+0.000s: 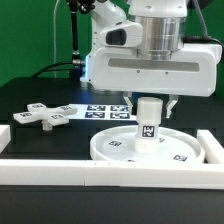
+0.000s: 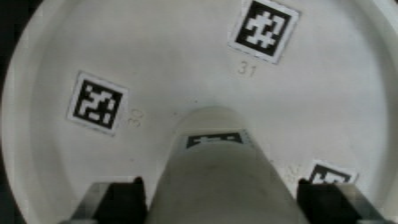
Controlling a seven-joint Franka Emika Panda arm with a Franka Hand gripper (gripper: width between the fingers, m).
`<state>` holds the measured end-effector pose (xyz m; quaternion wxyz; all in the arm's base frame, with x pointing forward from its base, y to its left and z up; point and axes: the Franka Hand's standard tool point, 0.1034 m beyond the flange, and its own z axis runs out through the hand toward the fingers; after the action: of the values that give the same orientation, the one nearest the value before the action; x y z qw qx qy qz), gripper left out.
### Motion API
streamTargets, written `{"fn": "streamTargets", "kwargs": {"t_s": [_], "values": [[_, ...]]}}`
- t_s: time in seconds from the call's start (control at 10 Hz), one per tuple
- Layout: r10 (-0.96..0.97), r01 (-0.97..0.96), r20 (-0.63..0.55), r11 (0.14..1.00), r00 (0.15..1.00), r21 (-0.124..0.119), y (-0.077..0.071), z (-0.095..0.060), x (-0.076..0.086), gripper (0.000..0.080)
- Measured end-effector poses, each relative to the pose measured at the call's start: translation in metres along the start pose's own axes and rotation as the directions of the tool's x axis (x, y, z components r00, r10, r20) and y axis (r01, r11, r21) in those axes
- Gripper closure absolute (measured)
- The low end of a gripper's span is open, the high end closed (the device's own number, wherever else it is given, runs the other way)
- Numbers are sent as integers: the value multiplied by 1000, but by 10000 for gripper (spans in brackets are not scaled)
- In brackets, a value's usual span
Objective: Assemble round table
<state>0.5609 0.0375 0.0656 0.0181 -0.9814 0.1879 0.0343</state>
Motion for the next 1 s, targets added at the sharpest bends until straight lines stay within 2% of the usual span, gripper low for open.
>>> {"fn": "streamTargets", "kwargs": {"t_s": [0.3,0.5,1.0], "values": [[339,-339,9,940,941,50,-2,0,0,390],[495,-496,28,866,868,60,-4,0,0,390],[704,-706,54,705,708,63,-7,-1,0,390]]}}
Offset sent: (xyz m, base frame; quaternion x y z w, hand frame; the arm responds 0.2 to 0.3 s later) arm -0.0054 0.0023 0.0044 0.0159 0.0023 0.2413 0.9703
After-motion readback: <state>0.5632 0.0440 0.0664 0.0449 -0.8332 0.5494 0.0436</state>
